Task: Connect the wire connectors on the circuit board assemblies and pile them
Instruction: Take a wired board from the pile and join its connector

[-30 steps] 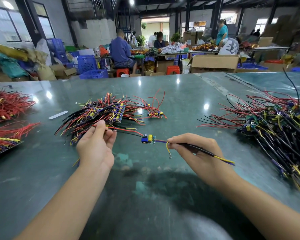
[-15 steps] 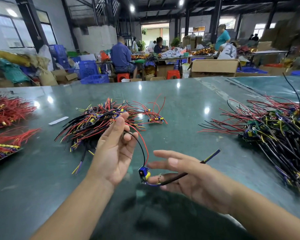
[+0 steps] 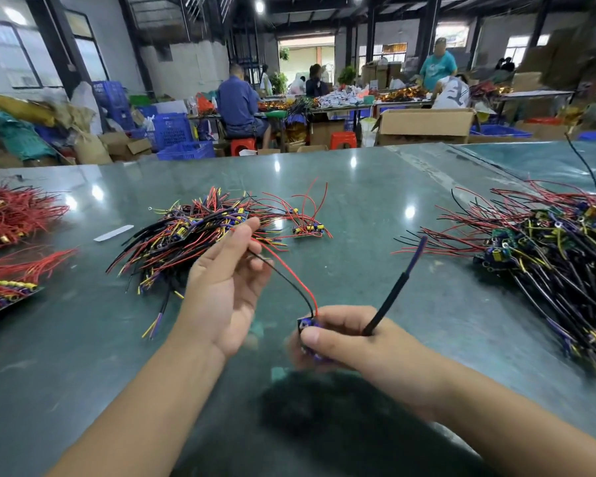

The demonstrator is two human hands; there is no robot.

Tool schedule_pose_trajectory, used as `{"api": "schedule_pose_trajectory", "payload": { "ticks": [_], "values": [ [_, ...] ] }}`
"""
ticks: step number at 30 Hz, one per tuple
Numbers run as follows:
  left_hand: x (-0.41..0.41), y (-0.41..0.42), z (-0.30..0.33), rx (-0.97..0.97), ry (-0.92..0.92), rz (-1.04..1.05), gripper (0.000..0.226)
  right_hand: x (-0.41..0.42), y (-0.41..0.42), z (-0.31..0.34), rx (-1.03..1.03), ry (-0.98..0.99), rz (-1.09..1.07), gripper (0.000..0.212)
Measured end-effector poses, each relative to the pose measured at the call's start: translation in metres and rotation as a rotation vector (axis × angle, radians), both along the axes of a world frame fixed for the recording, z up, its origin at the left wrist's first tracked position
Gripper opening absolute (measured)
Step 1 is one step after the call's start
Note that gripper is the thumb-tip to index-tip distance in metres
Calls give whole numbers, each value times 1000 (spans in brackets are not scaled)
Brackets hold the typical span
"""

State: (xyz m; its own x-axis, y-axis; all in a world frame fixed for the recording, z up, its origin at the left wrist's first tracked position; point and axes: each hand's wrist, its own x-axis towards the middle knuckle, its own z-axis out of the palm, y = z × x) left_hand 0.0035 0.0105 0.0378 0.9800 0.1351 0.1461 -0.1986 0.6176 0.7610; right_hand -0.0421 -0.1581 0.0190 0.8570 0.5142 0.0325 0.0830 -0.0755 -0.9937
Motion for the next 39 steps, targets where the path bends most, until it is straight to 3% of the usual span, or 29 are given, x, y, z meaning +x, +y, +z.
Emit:
{"api": "schedule_pose_trajectory", "payload": {
  "ticks": [6, 12, 14, 18, 24, 29, 35, 37, 39],
  "values": [
    [19, 7, -24, 457, 56, 471, 34, 8, -2, -6, -160, -68, -60, 20],
    [22, 10, -30, 977, -25, 723, 12, 11, -5, -7, -349, -244, 17, 24],
    [21, 11, -32, 1050, -31, 751, 14, 10, -6, -7, -381, -278, 60, 23],
    [21, 10, -34, 991, -29, 679, 20, 11, -12, -7, -386, -346, 3, 24],
    [26, 8, -37, 686, 11, 546, 32, 12, -10, -13, -507, -485, -117, 23],
    [26, 6, -37, 571, 7, 467, 33, 13, -11, -15, -445, -422, -160, 25],
    [17, 11, -19, -3, 190, 226, 18, 17, -10, -18, -299, -371, -259, 27],
    [12, 12, -15, 5, 282, 57, 40, 18, -10, -18, -256, -361, -281, 27],
    [6, 5, -15, 184, 369, -131, 63, 19, -11, -18, -232, -359, -291, 28]
  ]
}}
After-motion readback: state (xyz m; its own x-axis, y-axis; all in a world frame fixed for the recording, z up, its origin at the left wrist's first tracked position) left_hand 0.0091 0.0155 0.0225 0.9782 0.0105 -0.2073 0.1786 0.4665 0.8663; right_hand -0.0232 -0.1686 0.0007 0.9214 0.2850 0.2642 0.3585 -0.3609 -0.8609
